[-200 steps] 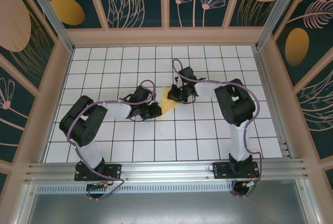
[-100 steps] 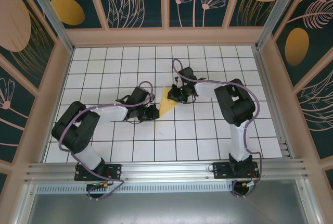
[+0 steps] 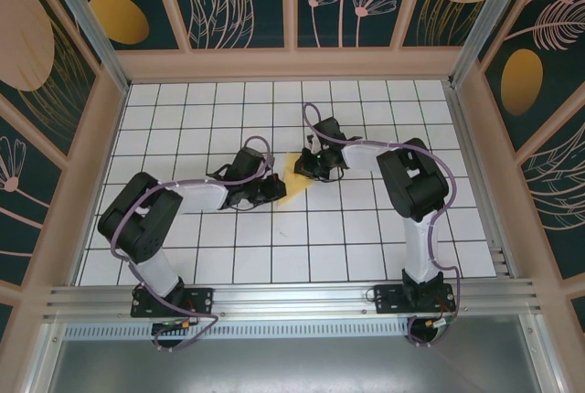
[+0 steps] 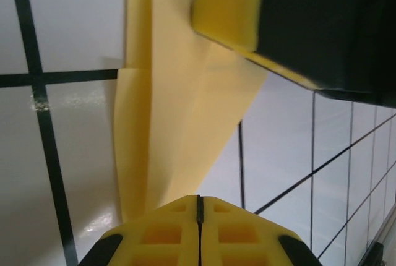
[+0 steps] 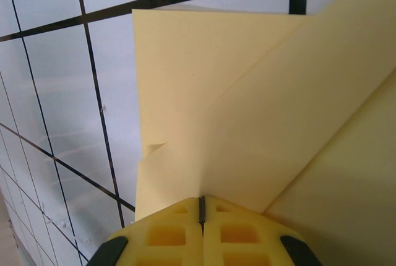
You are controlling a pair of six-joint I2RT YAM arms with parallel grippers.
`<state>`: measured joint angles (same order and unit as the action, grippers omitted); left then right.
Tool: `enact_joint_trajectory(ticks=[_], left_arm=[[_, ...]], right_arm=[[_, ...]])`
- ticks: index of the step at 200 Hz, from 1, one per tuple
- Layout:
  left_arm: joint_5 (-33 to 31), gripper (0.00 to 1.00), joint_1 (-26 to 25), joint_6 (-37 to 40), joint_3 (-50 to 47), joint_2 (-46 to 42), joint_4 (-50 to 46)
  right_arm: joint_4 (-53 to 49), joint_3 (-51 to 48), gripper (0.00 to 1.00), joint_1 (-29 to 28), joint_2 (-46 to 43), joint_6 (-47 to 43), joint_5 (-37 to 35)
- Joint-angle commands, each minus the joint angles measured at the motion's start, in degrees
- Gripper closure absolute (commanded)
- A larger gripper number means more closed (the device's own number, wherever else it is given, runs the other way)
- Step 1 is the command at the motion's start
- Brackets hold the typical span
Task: Fold a paper plane with a square sheet of paper (pick it up from the middle)
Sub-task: Fourth fold the wing at the center of the table.
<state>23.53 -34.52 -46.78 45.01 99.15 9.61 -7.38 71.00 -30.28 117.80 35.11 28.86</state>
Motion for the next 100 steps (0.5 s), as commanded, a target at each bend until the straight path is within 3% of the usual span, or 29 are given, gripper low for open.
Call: enact_joint_trajectory(ticks=[1,100], left_arm=[[0.6,0.96,-0.4,-0.2,0.5,1.9,-0.4],[-3.6,1.0,-0.4,1.8,-0.2,4.8,-5.2]], right_arm=[[-1.5,-0.9,0.98,0.2,4.1,0.4,-3.9],[-0.1,-0.5,0.98,-2.6,-3.9,-2.0,0.9]])
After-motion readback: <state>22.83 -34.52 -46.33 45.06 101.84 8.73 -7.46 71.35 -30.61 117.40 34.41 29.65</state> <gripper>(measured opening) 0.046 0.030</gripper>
